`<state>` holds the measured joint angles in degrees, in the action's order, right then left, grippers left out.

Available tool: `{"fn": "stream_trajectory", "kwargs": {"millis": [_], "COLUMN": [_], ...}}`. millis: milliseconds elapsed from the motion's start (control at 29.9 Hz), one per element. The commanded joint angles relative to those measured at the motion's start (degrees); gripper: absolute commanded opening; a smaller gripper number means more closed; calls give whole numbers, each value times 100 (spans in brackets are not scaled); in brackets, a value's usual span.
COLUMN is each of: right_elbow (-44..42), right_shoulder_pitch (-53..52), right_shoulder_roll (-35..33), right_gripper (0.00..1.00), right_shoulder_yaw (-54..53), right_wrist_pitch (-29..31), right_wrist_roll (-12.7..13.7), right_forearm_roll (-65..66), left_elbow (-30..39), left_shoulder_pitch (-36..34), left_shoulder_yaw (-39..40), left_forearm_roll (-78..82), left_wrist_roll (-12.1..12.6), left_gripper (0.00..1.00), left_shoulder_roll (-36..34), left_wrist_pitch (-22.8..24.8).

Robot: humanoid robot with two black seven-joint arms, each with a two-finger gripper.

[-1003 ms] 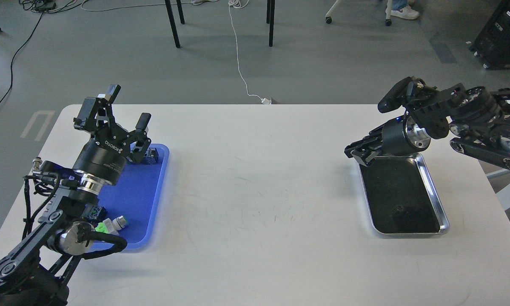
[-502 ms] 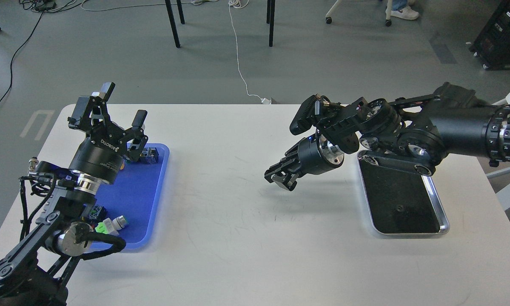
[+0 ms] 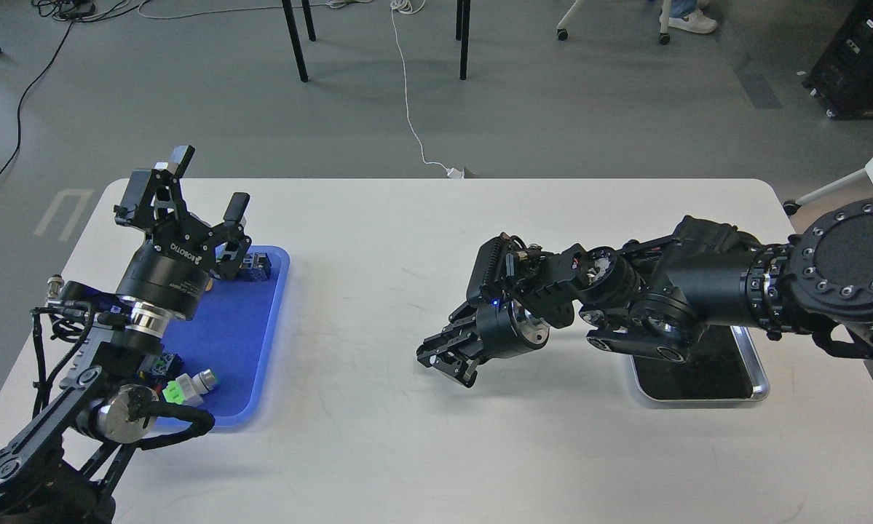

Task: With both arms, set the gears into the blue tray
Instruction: 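Carry the black gear with the right gripper toward the table center, then release the gear on the table and raise the right arm back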

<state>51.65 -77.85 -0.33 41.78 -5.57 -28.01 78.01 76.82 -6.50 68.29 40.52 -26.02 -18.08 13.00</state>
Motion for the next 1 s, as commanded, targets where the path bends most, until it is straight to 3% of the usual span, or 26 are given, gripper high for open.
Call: {"fn": "stream_trajectory", "kwargs": {"millis": [0,267,401,602,702,970], "right_elbow": [-217,-340,-340,-288,-261,511], "right_shoulder_pitch": [51,60,60,-10,-54,655], "right_shoulder_roll": [33,33,33,33,7,-1775], "right_gripper": [22,29,38,86,94,96], "right_shoulder_yaw": [111,304,296,217,-54,-2294], "right_wrist_pitch": [-14,-23,-102,-137,-321,-366], "right_wrist_roll": [1,1,1,1,1,1], "right_forearm_roll": [3,3,-6,-312,-602,-1788], "left_elbow": [0,8,8,8,8,8], "left_shoulder_pitch": [26,79,105,122,123,123], "left_shoulder_yaw": [0,0,8,0,9,0], "left_forearm_roll": [0,0,0,9,9,17], "left_wrist_roll": [1,1,1,1,1,1], "left_gripper": [99,99,99,99,99,99], "left_shoulder_roll": [-2,-20,-2,7,-11,-160], "left_wrist_pitch": [9,0,0,0,9,44]}}
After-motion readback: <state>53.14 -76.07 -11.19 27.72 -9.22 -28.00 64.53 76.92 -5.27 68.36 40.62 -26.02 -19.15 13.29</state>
